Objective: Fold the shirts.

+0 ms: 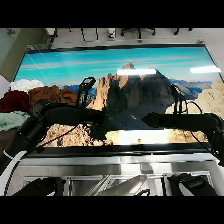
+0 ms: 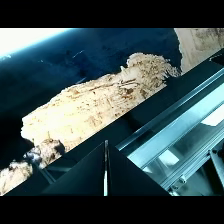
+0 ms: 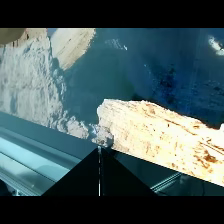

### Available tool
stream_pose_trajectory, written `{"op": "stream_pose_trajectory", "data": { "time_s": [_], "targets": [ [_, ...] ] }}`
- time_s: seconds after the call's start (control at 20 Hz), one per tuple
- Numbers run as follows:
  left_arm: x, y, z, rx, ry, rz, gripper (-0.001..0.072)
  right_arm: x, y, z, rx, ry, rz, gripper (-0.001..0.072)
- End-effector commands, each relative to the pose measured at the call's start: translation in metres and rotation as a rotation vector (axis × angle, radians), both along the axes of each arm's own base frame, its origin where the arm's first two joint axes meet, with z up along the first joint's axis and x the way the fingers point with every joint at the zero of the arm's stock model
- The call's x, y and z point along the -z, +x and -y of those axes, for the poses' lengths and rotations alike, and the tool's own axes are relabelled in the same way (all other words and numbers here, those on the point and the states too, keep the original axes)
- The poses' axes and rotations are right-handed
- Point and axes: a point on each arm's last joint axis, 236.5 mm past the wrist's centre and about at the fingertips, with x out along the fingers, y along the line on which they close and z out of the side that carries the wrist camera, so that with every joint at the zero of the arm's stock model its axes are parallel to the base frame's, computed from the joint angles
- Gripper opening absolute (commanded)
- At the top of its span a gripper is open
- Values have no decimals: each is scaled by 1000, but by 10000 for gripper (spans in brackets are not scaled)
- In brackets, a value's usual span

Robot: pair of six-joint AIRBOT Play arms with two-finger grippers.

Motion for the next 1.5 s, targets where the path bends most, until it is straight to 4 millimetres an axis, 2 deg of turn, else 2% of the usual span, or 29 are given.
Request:
{"op": "stream_pose_trajectory", "data": {
  "time_s": [0.0, 0.6, 0.7, 0.75, 0.8, 0.85, 0.95, 1.0, 1.05, 1.1, 1.2, 1.25, 1.45],
  "targets": [
    [0, 0, 0, 2, 0, 2, 17, 0, 0, 0, 0, 0, -1, 21],
    [-1, 0, 0, 1, -2, 4, 17, 0, 0, 0, 0, 0, -1, 22],
    [-7, 19, 1, -18, -12, 92, 17, 0, 1, 0, 3, 1, 3, 22],
    [-3, 33, -13, -28, 54, 152, 18, -1, 4, 1, 13, 3, 14, 21],
    [2, 52, -39, -57, 150, 213, 18, -3, 7, 1, 22, 5, 24, 22],
    [9, 75, -76, -126, 251, 246, 18, -3, 9, 2, 27, 5, 30, 23],
    [24, 104, -146, -283, 340, 192, 19, -2, 12, 2, 34, 5, 33, 22],
    [34, 112, -180, -366, 356, 137, 158, -2, 12, 2, 33, 5, 31, 23],
    [47, 117, -211, -442, 370, 72, 626, -2, 12, 2, 34, 5, 30, 27],
    [60, 119, -234, -519, 348, -3, 678, -1, 14, 3, 40, 4, 32, 56],
    [88, 129, -261, -634, 249, -133, 703, 5, 22, 4, 57, 2, 28, 541],
    [100, 136, -267, -657, 210, -162, 703, 9, 23, 3, 59, 0, 15, 626],
    [149, 173, -279, -732, 175, -158, 703, 26, 26, 3, 59, -12, -33, 625]
  ]
}}
